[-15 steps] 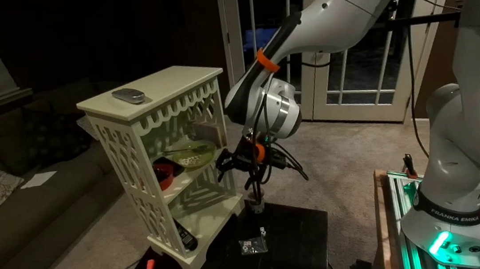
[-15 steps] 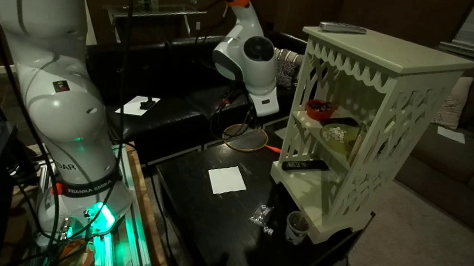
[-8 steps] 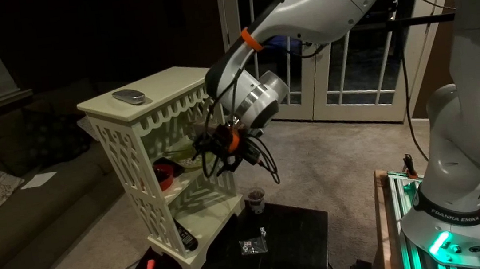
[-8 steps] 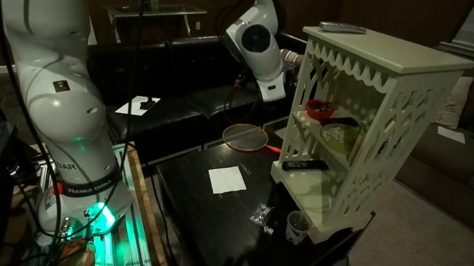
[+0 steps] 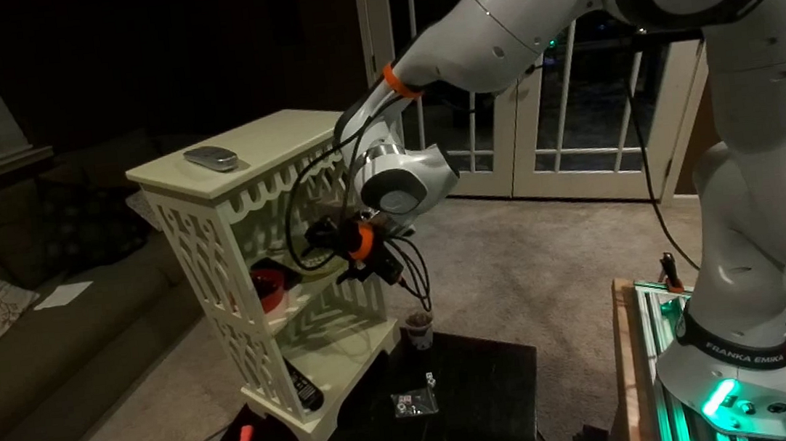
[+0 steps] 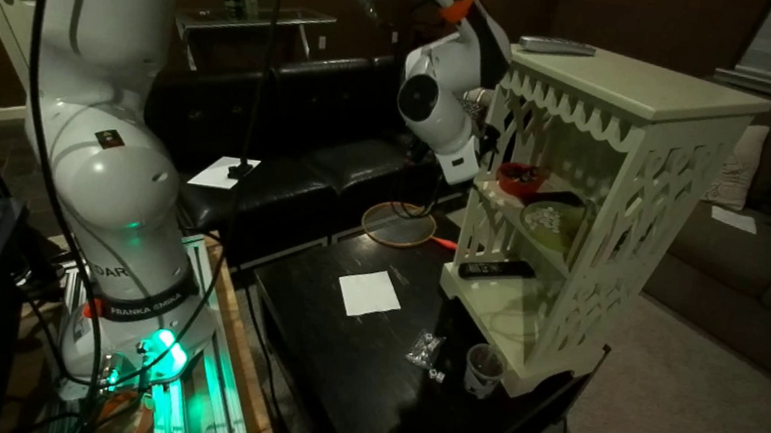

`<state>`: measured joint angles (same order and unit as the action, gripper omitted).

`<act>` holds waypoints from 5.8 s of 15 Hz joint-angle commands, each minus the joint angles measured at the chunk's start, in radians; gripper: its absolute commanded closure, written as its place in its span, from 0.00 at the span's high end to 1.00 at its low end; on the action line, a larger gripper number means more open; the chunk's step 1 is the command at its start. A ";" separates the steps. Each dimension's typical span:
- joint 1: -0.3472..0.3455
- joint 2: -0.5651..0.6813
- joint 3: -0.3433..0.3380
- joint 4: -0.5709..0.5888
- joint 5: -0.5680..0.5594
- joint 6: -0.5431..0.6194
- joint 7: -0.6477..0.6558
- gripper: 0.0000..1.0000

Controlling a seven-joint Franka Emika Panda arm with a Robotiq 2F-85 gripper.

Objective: Remove the red bowl from the cabinet and place it on the table

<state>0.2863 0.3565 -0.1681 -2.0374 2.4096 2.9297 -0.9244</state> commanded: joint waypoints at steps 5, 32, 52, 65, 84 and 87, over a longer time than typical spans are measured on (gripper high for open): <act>0.234 0.118 -0.267 0.035 0.119 -0.075 -0.093 1.00; 0.361 0.342 -0.329 0.335 0.112 0.064 0.191 0.87; 0.348 0.480 -0.332 0.472 0.112 0.071 0.297 0.10; 0.352 0.374 -0.337 0.391 0.088 0.121 0.267 0.01; 0.496 -0.132 -0.485 -0.305 0.079 -0.171 0.070 0.01; 0.515 -0.165 -0.488 -0.401 0.086 -0.205 -0.025 0.01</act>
<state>0.7749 0.2773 -0.6422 -2.3241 2.5018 2.7757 -0.8535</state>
